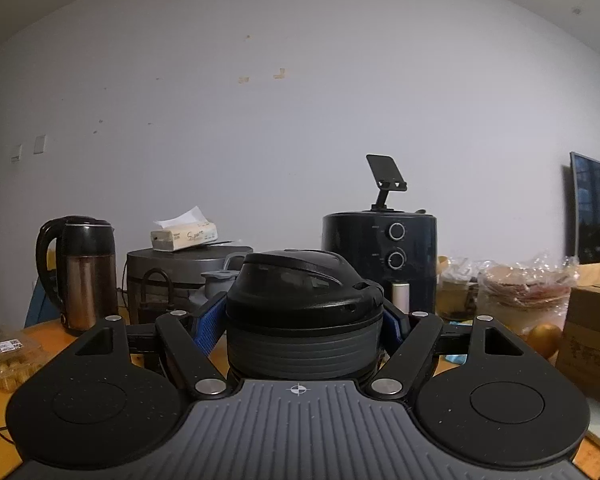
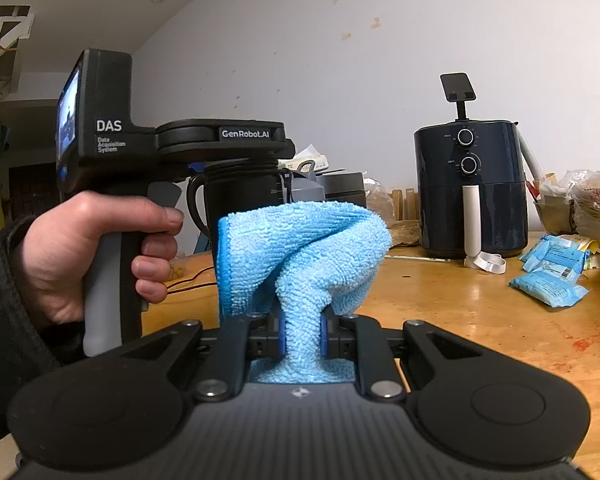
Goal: Clean container
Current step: 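Rub the blue towel on the bottle body with the right gripper while the left holds it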
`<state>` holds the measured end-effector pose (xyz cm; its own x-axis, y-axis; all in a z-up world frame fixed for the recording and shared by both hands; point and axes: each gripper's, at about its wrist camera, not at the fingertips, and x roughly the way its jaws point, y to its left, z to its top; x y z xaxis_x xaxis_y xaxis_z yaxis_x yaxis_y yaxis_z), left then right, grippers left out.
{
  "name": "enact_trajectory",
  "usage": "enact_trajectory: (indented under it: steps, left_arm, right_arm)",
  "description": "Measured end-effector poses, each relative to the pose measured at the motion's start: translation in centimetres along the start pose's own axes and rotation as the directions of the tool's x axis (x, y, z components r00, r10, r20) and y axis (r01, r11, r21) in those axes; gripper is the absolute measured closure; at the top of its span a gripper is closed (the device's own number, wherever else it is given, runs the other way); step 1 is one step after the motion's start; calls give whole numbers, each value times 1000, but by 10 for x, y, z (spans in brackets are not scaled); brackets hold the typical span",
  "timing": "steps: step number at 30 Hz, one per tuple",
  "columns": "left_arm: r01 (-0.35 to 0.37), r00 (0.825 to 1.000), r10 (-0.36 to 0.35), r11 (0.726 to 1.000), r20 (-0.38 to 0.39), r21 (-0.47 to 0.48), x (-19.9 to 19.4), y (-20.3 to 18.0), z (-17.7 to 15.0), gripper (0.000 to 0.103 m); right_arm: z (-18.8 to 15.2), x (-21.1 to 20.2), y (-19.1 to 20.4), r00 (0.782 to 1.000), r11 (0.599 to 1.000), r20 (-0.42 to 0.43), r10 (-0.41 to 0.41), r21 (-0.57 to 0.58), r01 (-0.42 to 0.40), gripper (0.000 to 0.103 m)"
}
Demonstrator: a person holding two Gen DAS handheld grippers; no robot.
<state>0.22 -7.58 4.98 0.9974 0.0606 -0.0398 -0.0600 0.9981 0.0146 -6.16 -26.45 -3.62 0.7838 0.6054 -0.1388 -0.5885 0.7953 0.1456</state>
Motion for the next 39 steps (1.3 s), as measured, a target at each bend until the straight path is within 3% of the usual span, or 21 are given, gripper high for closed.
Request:
enact_trajectory:
  steps: [22,26,33,39]
  left_arm:
    - [-107,994,107,994,-6,-8,-3,-17,4,25]
    - [-134,991,134,991,-10,-1,-2,-18,6,32]
    - [-105,994,105,994,-13,3,-2,-14,6,33]
    - [-35,999,35,999,0,6,-3,-3,3,33]
  right_arm:
    - [-3,-2,-2,1000,1000,-4,-4,4,4,91]
    - [-3,-3,-3,1000,1000,-4,-5,6,5,90]
    - [-3,-3,-2,1000,1000,-4,-2,8,2,90]
    - [-3,-1,-1,1000,1000,-5,2,7,-2,90]
